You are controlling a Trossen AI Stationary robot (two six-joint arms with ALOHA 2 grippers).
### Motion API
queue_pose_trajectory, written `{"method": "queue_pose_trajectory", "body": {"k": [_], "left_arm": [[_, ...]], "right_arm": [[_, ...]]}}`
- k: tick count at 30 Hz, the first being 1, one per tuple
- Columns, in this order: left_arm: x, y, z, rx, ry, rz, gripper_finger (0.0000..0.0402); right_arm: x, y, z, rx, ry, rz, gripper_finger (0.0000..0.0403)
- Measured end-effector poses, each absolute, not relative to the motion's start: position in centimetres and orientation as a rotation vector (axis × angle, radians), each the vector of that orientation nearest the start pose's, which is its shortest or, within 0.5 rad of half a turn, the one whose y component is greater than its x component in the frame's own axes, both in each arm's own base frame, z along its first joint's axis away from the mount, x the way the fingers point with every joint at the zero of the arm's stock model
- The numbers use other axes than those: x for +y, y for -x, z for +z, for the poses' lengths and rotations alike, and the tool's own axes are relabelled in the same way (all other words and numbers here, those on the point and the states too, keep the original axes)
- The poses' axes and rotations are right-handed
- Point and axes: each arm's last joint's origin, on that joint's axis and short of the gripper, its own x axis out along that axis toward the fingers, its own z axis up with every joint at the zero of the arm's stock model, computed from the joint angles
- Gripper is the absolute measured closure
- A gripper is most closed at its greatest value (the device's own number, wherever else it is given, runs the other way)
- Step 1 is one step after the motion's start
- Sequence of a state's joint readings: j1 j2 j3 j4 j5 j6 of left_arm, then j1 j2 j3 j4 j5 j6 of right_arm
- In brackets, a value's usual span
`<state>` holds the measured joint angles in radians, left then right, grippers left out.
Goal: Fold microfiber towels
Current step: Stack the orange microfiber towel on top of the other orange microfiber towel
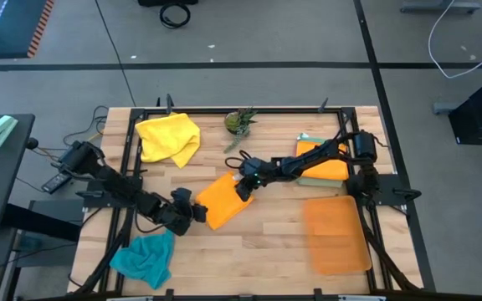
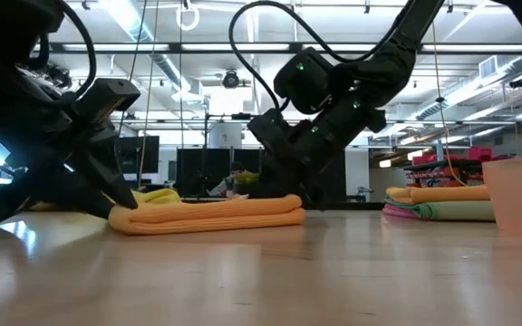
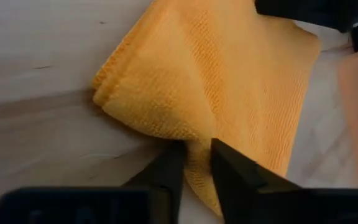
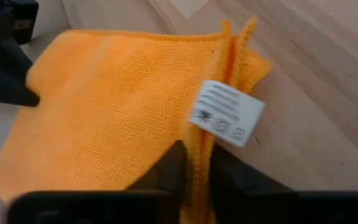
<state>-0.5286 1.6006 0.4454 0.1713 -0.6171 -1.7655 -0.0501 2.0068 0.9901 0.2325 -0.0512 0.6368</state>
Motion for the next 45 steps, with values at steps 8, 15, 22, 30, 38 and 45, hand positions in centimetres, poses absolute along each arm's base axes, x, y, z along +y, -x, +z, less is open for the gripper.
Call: {"method": "queue_pose_trajectory", "body": {"k": [8,15,22,30,38,45], "left_arm": [[-9.1,-22.0,10.1,0.371,0.974,0.766,0.0388],[-7.9,-26.4,13.6,0.293,0.854,0.711,0.0394],[-5.0,-31.2,18.5,0.234,0.697,0.662,0.0395],[-0.1,-39.5,20.8,0.240,0.655,0.511,0.0395],[4.6,-49.2,20.7,0.341,0.595,0.416,0.0395],[8.0,-54.3,17.6,0.425,0.629,0.376,0.0395]], "right_arm": [[-1.1,-37.3,11.3,0.787,-0.608,-0.212,0.0390],[-0.6,-34.6,17.2,0.793,-0.484,-0.332,0.0394],[-0.7,-29.2,23.0,0.817,-0.403,-0.550,0.0395],[-1.7,-21.4,26.7,0.869,-0.432,-0.795,0.0396],[-3.2,-14.2,24.8,0.916,-0.491,-1.024,0.0396],[-4.0,-10.9,22.3,0.926,-0.541,-1.131,0.0396]]}}
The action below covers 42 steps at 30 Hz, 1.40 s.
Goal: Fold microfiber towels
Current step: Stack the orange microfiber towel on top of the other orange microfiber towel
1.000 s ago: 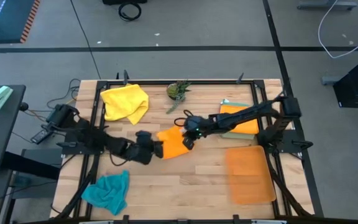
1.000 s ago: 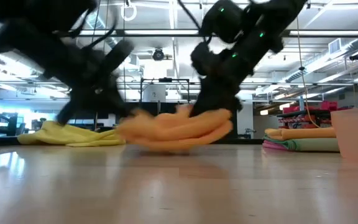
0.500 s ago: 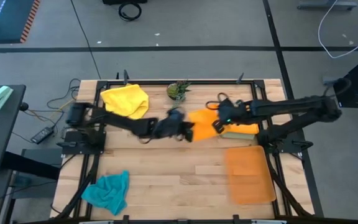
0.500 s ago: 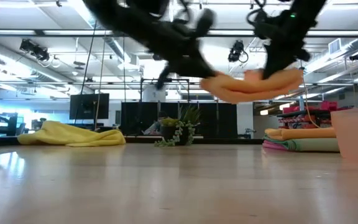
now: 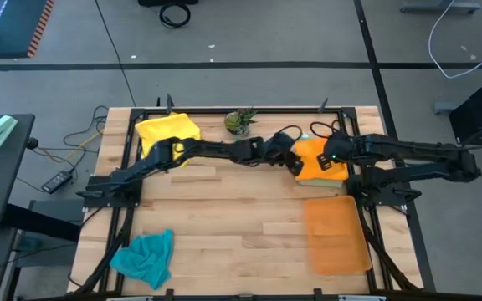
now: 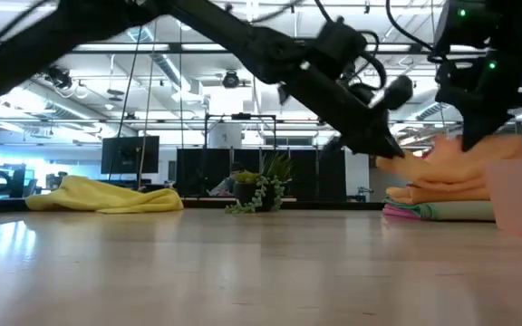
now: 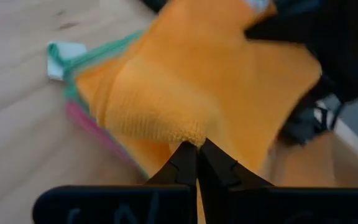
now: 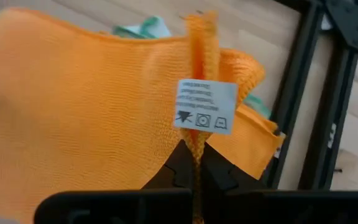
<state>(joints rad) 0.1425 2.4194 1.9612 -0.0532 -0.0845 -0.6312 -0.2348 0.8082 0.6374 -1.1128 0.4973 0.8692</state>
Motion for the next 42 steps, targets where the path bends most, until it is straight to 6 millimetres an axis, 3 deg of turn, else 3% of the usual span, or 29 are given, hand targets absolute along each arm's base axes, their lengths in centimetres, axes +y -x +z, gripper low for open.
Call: {"method": "queue_pose_trajectory", "body": {"k": [5,12,22,32,38,42], "left_arm": [[9.2,-55.5,17.5,0.429,0.612,0.375,0.0394],[10.0,-55.3,17.6,0.448,0.600,0.384,0.0393],[10.0,-55.1,17.2,0.503,0.587,0.379,0.0310],[10.8,-54.8,17.5,0.512,0.553,0.385,0.0234],[9.0,-55.4,17.9,0.501,0.370,0.285,0.0240],[7.2,-55.8,18.0,0.506,0.191,0.204,0.0263]], "right_arm": [[-4.0,-10.4,21.8,0.952,-0.570,-1.150,0.0396],[-4.0,-9.9,21.7,0.968,-0.602,-1.212,0.0396],[-4.8,-9.5,21.6,0.975,-0.652,-1.279,0.0390],[-5.6,-10.3,21.7,1.034,-0.640,-1.258,0.0306],[-6.4,-10.6,23.9,1.003,-0.601,-1.298,0.0234],[-6.1,-11.0,24.9,0.993,-0.655,-1.229,0.0216]]}}
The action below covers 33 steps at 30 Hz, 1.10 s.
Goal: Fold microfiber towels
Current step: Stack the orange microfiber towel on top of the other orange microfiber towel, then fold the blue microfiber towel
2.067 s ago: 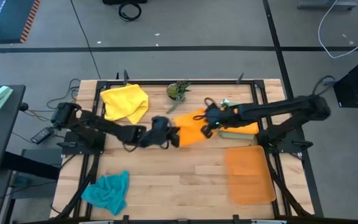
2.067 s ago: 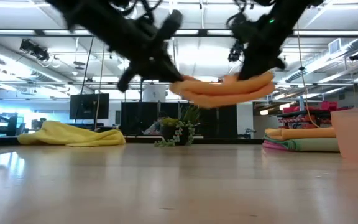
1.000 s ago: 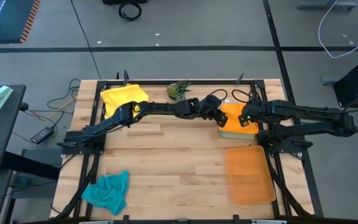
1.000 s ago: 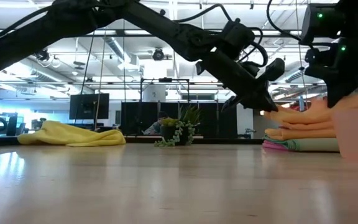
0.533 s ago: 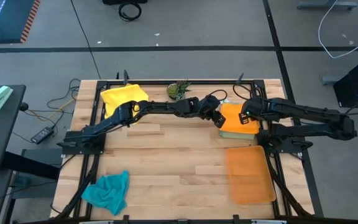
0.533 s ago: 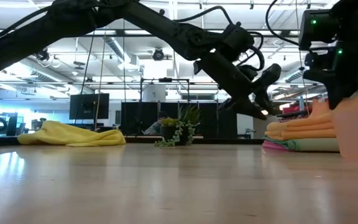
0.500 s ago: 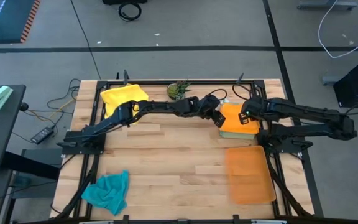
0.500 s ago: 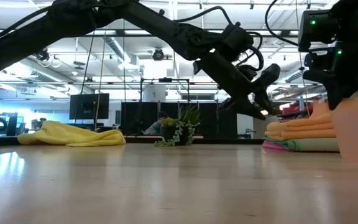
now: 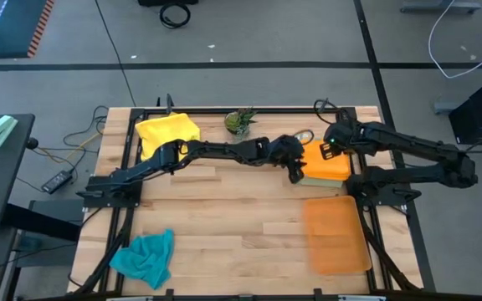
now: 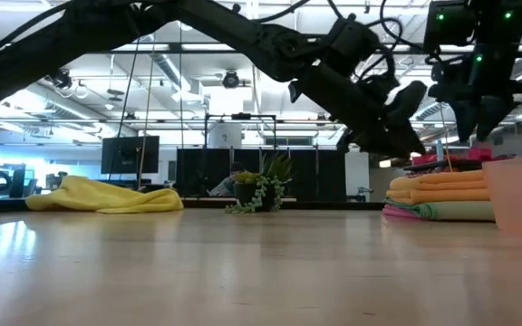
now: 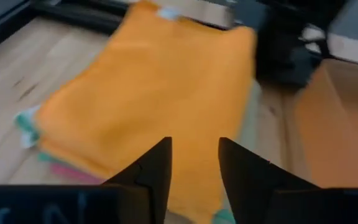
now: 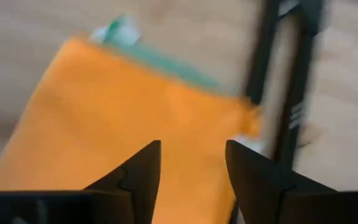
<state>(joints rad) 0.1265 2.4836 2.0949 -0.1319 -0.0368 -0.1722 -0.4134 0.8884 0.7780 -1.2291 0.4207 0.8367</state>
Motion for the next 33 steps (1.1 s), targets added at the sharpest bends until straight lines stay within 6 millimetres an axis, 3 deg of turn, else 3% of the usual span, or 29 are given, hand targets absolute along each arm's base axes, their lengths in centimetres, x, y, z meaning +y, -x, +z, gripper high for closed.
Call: {"method": "queue_pose_trajectory", "body": {"k": [4,11,19,22,25,29,33], "left_arm": [[6.3,-56.1,16.9,0.522,0.141,0.176,0.0295],[6.5,-56.1,14.8,0.571,0.177,0.191,0.0342],[4.7,-56.3,14.9,0.577,0.180,0.146,0.0351],[4.4,-55.5,15.9,0.663,0.126,0.129,0.0347],[4.3,-53.8,18.6,0.771,0.102,0.130,0.0342],[3.8,-50.4,21.5,1.003,0.040,0.170,0.0335],[2.9,-47.0,24.1,1.170,-0.070,0.225,0.0320]], "right_arm": [[-4.9,-11.4,23.6,1.063,-0.705,-1.142,0.0249],[-3.2,-11.9,20.6,1.146,-0.685,-1.131,0.0388],[-2.9,-12.3,20.3,1.162,-0.650,-1.143,0.0394],[-3.0,-12.6,21.3,1.131,-0.623,-1.123,0.0394],[-3.0,-13.0,22.8,1.088,-0.601,-1.083,0.0394],[-2.9,-13.9,24.1,1.012,-0.575,-1.027,0.0394],[-2.1,-15.4,24.2,0.907,-0.534,-0.906,0.0394]]}}
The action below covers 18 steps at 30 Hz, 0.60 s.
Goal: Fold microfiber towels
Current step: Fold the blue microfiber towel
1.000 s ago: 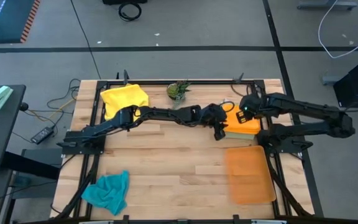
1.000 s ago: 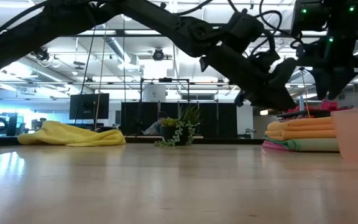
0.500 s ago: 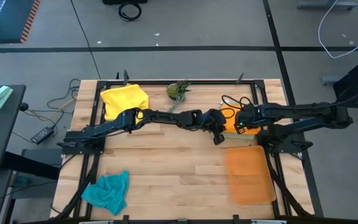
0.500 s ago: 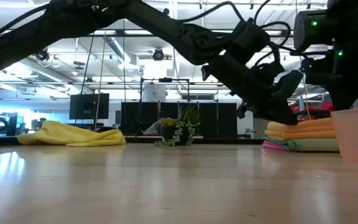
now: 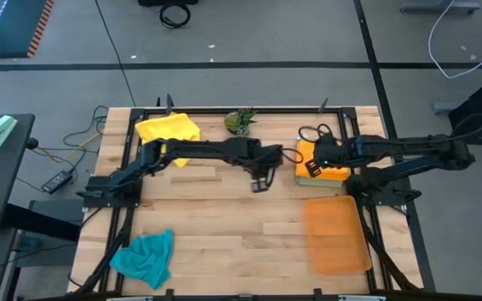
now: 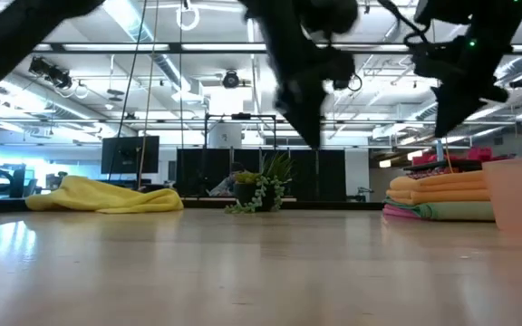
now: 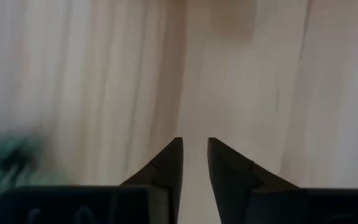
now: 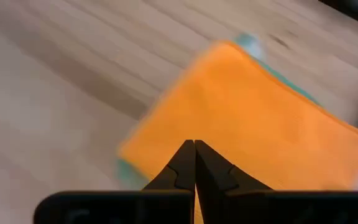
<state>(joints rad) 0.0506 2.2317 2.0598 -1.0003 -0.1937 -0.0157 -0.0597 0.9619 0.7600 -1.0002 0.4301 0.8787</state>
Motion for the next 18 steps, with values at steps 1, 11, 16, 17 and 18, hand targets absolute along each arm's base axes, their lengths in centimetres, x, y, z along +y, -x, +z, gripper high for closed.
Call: {"method": "queue_pose_trajectory", "body": {"k": [1,11,16,17,18], "left_arm": [[2.8,-45.9,24.9,1.189,-0.080,0.236,0.0314],[-2.6,-30.7,26.6,1.195,0.144,0.178,0.0242],[-8.7,-24.3,23.5,1.258,0.077,-0.048,0.0205],[-9.6,-23.3,22.6,1.281,0.055,-0.075,0.0199],[-10.4,-22.5,21.7,1.300,0.038,-0.096,0.0194]], "right_arm": [[-1.8,-15.8,24.0,0.883,-0.522,-0.870,0.0394],[2.6,-20.0,22.9,0.600,-0.375,-0.440,0.0364],[5.2,-22.7,21.9,0.505,-0.279,-0.274,0.0335],[5.7,-23.2,21.5,0.499,-0.265,-0.254,0.0330],[6.1,-23.9,21.0,0.489,-0.259,-0.240,0.0325]]}}
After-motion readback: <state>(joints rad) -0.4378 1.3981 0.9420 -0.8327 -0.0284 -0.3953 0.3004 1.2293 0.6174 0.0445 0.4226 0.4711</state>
